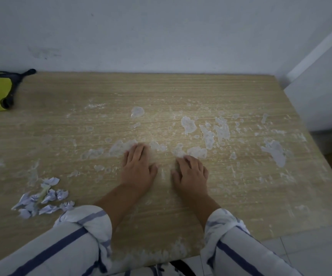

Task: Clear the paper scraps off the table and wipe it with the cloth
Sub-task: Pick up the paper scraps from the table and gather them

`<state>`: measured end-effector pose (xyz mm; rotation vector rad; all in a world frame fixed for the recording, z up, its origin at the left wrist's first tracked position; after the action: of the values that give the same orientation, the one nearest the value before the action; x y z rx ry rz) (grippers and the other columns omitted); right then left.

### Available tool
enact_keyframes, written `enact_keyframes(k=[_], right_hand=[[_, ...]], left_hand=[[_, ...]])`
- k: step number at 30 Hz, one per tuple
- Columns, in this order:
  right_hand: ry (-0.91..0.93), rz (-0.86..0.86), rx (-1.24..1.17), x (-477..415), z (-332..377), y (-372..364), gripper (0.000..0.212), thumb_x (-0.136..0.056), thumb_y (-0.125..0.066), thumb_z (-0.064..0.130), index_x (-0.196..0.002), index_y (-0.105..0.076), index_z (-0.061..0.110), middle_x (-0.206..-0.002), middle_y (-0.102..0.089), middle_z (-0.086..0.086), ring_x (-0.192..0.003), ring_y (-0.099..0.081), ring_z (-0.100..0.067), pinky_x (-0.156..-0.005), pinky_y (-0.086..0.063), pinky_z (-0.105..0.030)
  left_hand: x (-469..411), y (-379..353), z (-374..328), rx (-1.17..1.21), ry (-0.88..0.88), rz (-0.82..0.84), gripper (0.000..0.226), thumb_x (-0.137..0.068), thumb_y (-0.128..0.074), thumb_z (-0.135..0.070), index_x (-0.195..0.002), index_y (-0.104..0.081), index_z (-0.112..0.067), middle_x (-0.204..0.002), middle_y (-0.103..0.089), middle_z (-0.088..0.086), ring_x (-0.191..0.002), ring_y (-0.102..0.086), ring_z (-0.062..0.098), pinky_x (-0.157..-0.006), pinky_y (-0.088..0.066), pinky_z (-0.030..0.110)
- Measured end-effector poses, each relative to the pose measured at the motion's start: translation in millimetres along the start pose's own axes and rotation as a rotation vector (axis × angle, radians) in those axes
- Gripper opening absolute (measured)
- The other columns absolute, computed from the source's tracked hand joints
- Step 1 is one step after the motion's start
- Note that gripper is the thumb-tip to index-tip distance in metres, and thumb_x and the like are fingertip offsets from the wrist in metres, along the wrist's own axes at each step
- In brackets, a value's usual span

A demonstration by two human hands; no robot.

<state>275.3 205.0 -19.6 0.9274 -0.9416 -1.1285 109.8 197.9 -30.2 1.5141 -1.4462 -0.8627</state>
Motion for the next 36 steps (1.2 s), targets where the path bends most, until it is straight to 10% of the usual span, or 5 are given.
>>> enact_keyframes(k=[5, 21, 36], right_hand=[[0.009, 0.019, 0.015, 2, 5, 0, 0.038, -0.092, -0.04, 0.042, -0.128, -0.046, 0.031, -0.144, -0.035, -0.001, -0.135, -0.025, -0.021, -0.109, -0.018, -0.042], [0.128, 0.047, 0.001, -14, 24, -1, 0.033, -0.091, -0.043, 0.037, -0.123, -0.053, 0.034, -0.141, -0.039, -0.003, -0.133, -0.029, -0.023, -0.107, -0.021, -0.044], [0.074, 0.045, 0.017, 6, -14, 6, 0.054, -0.089, -0.027, 0.044, -0.134, -0.043, 0.019, -0.145, -0.038, -0.005, -0.137, -0.029, -0.024, -0.11, -0.02, -0.042]], left_hand=[[4, -3, 5, -0.094, 0.008, 0.077, 0.075, -0.09, -0.012, -0.056, -0.15, -0.003, -0.012, -0.159, 0.001, 0.006, -0.146, 0.008, 0.021, -0.116, 0.008, 0.037], [-19, 16, 28, 0.0, 0.122, -0.068, 0.049, -0.095, -0.039, -0.032, -0.142, -0.034, -0.019, -0.155, -0.021, 0.007, -0.145, -0.005, 0.028, -0.117, -0.002, 0.044], [19, -21, -38, -0.16, -0.149, 0.165, 0.085, -0.075, 0.011, -0.05, -0.149, -0.012, -0.018, -0.159, -0.005, -0.001, -0.146, 0.004, 0.018, -0.112, 0.012, 0.034]])
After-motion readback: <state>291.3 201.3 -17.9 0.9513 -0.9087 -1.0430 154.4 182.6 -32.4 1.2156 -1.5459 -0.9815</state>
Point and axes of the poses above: each hand's wrist, its own x-axis away from the middle knuckle, its own y-axis out of the back of the hand, z = x × y, the point moved 5 cm from there along -x, towards the middle knuckle
